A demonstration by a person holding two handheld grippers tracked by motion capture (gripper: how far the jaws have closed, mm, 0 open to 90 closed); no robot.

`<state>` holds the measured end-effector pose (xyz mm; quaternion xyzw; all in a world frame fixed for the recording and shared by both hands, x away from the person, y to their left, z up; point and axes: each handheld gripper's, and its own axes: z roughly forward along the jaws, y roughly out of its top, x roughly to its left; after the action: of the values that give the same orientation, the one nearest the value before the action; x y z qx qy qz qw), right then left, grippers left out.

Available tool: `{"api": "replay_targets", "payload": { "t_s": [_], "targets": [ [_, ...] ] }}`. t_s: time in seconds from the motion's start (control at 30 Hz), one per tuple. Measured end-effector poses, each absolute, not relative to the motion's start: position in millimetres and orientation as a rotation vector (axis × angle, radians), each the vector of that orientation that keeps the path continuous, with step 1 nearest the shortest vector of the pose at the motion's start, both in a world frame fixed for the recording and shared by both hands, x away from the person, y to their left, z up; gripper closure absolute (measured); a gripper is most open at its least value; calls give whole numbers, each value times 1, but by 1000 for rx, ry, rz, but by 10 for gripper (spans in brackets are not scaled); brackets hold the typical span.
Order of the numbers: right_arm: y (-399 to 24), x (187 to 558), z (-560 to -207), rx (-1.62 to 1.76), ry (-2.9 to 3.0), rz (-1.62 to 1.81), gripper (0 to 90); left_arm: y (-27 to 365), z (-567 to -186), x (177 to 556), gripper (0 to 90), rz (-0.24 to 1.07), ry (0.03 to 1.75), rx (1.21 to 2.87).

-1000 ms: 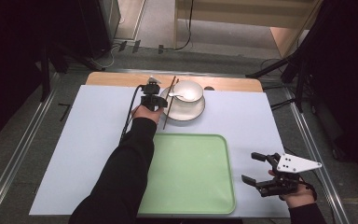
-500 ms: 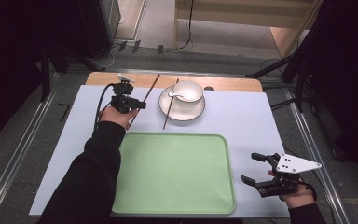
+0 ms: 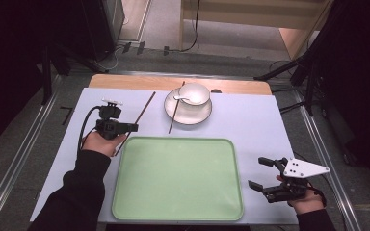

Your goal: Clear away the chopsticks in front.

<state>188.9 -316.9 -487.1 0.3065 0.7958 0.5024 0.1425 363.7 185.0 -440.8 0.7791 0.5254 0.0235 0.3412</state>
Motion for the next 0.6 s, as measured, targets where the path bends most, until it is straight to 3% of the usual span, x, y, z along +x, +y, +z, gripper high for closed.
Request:
{"api": "replay_targets", "payload": {
  "t_s": [0.6],
  "targets": [
    [-314, 194, -486, 855, 2301, 1459, 143, 180, -473, 284, 860, 35, 1382, 2084]
  ]
}}
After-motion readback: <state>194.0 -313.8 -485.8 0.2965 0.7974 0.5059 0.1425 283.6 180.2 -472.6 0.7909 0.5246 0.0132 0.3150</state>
